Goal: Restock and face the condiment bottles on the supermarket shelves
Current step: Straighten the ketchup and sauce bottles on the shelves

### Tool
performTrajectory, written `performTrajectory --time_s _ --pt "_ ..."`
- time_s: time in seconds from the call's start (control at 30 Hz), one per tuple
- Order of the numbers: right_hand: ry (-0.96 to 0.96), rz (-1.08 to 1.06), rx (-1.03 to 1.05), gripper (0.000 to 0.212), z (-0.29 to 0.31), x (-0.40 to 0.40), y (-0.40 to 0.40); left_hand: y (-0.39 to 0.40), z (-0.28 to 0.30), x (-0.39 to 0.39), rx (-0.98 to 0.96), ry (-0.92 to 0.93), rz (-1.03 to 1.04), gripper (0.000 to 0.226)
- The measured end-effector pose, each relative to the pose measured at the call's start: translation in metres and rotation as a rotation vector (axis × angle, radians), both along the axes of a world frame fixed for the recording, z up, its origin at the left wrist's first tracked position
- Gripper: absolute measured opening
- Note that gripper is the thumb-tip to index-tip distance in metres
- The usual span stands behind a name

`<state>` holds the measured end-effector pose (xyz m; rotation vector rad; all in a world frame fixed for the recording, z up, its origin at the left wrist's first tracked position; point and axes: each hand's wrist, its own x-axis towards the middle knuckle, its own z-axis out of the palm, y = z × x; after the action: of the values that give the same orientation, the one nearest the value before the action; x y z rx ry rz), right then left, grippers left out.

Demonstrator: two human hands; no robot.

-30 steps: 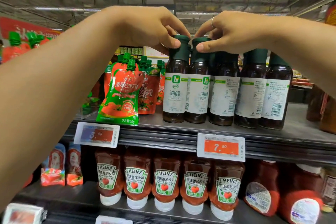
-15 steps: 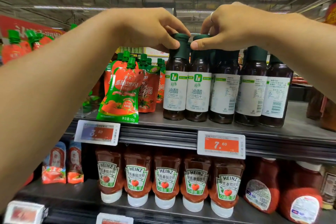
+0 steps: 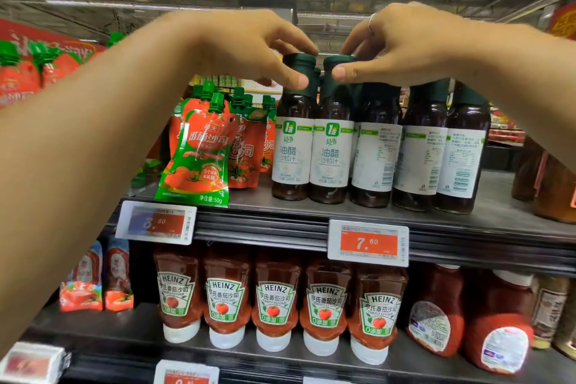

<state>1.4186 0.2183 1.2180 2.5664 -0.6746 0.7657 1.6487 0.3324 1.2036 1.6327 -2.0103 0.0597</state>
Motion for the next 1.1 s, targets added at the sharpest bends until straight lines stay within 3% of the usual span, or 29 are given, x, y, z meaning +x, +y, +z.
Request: performTrajectory --time_s 0.07,0.23,0.33,0.53,0.77,1.1 --pt "-0.012 -0.02 -0.001 0.065 0.008 -0.019 0.004 0.003 0.009 -0.007 -0.084 -0.005 -0.01 0.065" --pt "-0.01 -0.092 -0.003 0.044 0.024 -0.072 0.005 -0.009 0.028 -0.059 -0.356 -0.035 -0.053 0.043" --pt "0.069 -0.111 0.132 0.034 0.022 -0.088 -0.005 -0.025 0.033 -0.093 -0.252 -0.17 -0.047 0.034" --pt "0.113 -0.008 0.313 0.033 0.018 -0.101 -0.031 -0.048 0.033 -0.109 0.073 -0.364 -0.024 0.055" --pt "0.111 0.061 0.332 0.033 0.013 -0.104 -0.045 -0.058 0.031 -0.1 0.048 -0.343 -0.048 0.045" --pt "0.11 -0.004 0.171 0.027 0.011 -0.102 -0.039 -0.055 0.031 -0.105 0.01 -0.433 0.024 0.033"
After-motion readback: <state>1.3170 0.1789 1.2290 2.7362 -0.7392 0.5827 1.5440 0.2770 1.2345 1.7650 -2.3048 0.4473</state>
